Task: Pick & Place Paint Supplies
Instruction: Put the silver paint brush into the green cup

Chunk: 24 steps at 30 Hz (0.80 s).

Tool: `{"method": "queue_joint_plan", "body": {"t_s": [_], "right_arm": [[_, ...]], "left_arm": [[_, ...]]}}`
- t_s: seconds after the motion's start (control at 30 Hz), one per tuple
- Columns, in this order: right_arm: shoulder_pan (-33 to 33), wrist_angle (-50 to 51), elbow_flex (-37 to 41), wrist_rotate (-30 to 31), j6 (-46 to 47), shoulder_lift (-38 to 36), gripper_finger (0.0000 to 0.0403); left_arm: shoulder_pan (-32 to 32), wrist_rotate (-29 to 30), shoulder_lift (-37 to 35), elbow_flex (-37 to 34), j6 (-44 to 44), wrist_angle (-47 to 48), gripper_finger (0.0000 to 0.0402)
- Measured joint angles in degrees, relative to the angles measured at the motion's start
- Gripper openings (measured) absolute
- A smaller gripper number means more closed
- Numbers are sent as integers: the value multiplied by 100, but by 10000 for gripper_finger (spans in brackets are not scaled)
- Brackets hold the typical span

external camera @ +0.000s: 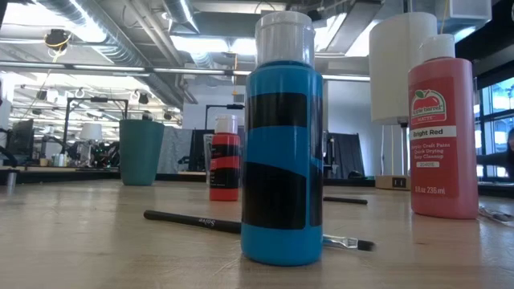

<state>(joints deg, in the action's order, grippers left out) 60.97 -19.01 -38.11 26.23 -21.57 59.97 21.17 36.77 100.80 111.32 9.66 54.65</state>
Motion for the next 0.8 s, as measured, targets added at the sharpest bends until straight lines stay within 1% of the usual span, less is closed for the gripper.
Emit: {"method": "queue_joint_plan", "body": {"t_s": [0.13,0.2,0.27,0.37,0.43,0.53,0.7,0.8], "right_arm": [[-112,-97,0,78,-302,1,174],[-202,-106,0,78,-407,-1,174],[-317,-108,0,76,-469,1,174],[-520,-109,0,76,-482,0,174],[-660,-109,0,76,-481,0,174],[-859,-100,0,48,-466,-1,174],[-1192,-28,0,-432,-324,-1,174],[-1372,33,0,-716,-209,-1,174]], "left_arm": [[-232,64,-849,-931,-31,-253,1],[-386,133,-1379,-1618,-73,-561,1],[-562,108,-1948,-2412,-80,-1065,1],[-853,61,-2841,-3723,48,-2161,1],[-1057,28,-3450,-4561,232,-3076,1],[-1398,-178,-4293,-5718,523,-4390,1],[-1820,-100,-5365,-7249,731,-6117,2],[-1961,179,-5753,-7941,767,-6996,2]]}}
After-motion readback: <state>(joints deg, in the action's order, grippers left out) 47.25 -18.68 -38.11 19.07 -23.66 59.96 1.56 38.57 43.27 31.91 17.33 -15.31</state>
